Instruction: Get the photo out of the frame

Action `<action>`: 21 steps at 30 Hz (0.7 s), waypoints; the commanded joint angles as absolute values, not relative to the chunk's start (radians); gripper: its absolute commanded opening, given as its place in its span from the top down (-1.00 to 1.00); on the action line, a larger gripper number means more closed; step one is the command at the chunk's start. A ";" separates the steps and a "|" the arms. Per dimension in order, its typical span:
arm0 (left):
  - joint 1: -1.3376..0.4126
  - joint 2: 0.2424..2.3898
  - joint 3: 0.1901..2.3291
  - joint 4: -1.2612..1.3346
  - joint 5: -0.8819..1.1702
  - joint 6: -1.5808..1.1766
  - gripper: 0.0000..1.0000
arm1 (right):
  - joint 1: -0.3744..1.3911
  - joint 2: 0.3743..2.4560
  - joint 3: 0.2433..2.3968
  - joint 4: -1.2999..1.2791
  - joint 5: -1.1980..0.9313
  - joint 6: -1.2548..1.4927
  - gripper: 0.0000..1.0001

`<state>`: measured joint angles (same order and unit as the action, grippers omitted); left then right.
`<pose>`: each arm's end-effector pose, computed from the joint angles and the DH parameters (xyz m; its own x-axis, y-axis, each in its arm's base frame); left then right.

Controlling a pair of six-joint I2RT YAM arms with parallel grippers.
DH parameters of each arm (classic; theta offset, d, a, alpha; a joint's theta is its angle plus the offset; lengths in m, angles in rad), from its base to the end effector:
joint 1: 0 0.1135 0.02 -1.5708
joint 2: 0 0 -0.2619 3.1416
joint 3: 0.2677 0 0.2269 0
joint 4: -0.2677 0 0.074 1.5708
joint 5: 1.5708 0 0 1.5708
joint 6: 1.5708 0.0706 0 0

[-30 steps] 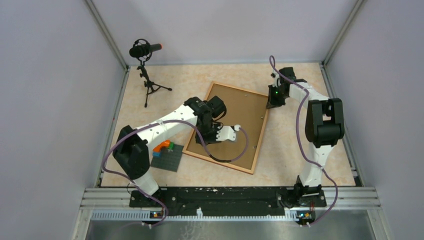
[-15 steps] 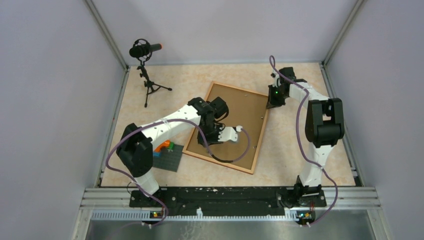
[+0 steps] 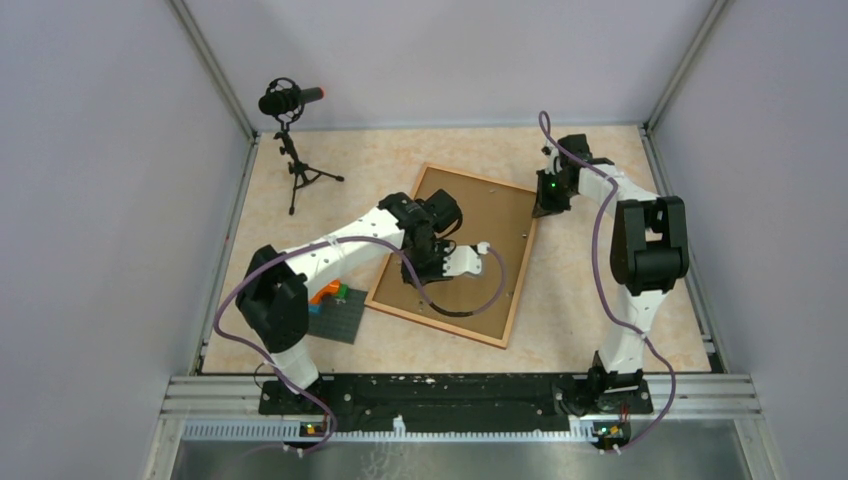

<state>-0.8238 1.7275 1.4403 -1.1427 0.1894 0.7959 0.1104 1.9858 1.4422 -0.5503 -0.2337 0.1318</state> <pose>0.1994 -0.2349 0.2258 0.0571 0.9712 -0.2314 0.9974 -0.0658 -0.0301 0.4051 0.0614 0.1646 -0.9033 0.0285 -0.4280 -0.0949 0.9598 0.2643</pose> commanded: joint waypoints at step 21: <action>-0.872 1.807 1.658 -0.901 0.481 0.638 1.00 | 0.129 2.001 1.447 -0.550 -0.304 0.122 0.70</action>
<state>-0.8410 1.7538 1.5887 -1.0019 0.3939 0.7002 0.1162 1.9858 1.4403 -0.5461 -0.2825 0.1257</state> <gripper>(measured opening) 0.241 0.149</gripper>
